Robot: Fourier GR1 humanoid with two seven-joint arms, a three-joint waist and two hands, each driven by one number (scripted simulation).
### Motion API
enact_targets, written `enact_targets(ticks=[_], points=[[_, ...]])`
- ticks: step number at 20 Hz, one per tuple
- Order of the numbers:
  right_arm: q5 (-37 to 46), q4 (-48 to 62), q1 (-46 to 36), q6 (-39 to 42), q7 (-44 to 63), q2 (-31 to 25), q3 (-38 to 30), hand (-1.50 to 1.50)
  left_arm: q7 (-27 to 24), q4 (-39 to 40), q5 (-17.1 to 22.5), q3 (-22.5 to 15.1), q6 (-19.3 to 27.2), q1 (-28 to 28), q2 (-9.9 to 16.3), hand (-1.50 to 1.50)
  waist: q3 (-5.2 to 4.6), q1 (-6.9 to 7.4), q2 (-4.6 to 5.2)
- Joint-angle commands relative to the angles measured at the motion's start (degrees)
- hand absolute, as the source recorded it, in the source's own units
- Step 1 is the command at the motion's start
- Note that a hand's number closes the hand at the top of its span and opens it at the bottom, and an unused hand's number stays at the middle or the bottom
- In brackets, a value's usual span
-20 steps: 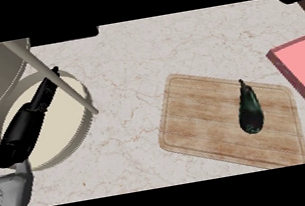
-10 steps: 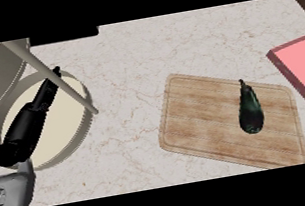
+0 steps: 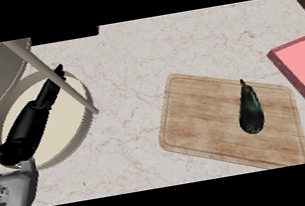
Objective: Pick the lemon from the cutting board and place it in the cardboard box
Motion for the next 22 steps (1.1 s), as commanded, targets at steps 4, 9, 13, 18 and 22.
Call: enact_targets(ticks=[4,9,13,18,22], points=[[-5.23,3.55,0.58,3.27,-12.14,-0.88,-1.9,-1.5,2.6,-1.39,-2.69,-2.72,2.37,-0.86,-3.56,0.0,0.02,0.36,0.07],[-13.79,-3.09,-0.06,-7.68,-18.0,2.16,-12.51,-1.5,-0.4,0.79,-1.65,-0.13,1.29,0.39,-1.39,0.0,0.09,-0.95,-0.38],[-24.82,-1.24,-4.67,-14.97,-16.26,6.19,-26.08,-1.5,-1.15,0.62,-0.37,0.82,0.06,0.93,-0.5,0.0,0.17,-0.85,-0.4],[-30.61,0.38,-1.27,-18.46,-16.28,4.97,-34.45,-1.5,-0.92,0.24,-1.33,0.25,0.25,1.72,-0.75,0.0,0.04,-0.56,-0.12],[-33.35,6.62,1.57,-19.39,-23.53,0.93,-37.74,-1.5,-1.53,1.41,0.02,2.14,-1.56,-0.31,0.62,0.0,0.04,-0.02,0.15]])
